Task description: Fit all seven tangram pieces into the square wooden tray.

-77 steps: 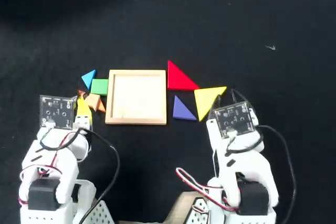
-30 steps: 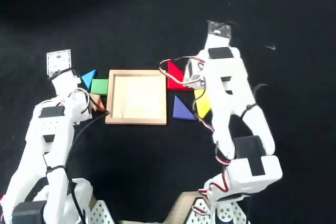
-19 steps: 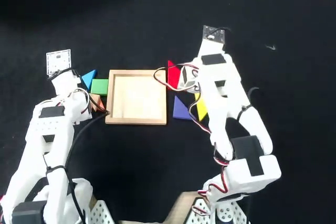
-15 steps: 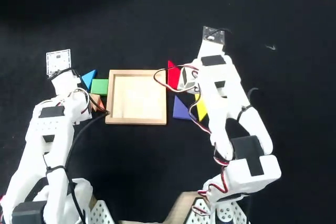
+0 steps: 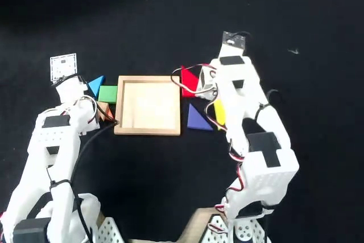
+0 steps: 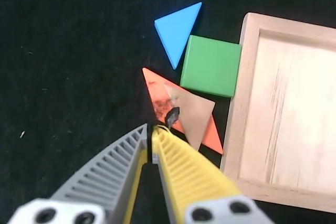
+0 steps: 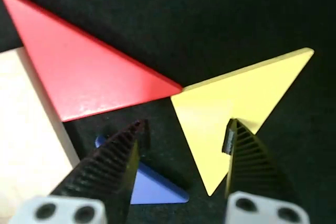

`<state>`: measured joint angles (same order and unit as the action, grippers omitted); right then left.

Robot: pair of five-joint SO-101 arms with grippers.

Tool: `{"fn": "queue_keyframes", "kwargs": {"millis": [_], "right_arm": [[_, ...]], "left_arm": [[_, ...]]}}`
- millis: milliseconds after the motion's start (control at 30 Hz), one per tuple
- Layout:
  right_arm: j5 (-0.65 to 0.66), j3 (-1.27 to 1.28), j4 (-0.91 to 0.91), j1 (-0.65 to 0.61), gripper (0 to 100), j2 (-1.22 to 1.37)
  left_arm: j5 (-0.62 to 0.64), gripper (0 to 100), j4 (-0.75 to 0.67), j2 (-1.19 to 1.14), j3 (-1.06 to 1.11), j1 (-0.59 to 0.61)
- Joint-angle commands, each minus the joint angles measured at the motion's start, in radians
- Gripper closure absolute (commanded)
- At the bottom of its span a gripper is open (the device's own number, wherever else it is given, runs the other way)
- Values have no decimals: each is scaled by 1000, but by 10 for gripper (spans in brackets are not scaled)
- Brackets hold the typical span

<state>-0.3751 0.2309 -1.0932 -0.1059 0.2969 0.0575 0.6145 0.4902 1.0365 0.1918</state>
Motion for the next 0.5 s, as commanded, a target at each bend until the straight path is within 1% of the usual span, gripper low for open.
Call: {"fn": "queue_keyframes", "kwargs": {"millis": [0, 267, 467], "right_arm": [[46, -8, -25, 55, 757, 18], [69, 8, -28, 126, 757, 18], [69, 4, -26, 130, 757, 36]], "left_arm": [[6, 970, -20, -2, -7, 5], [6, 970, -20, -2, -7, 5], [6, 970, -20, -2, -7, 7]]}}
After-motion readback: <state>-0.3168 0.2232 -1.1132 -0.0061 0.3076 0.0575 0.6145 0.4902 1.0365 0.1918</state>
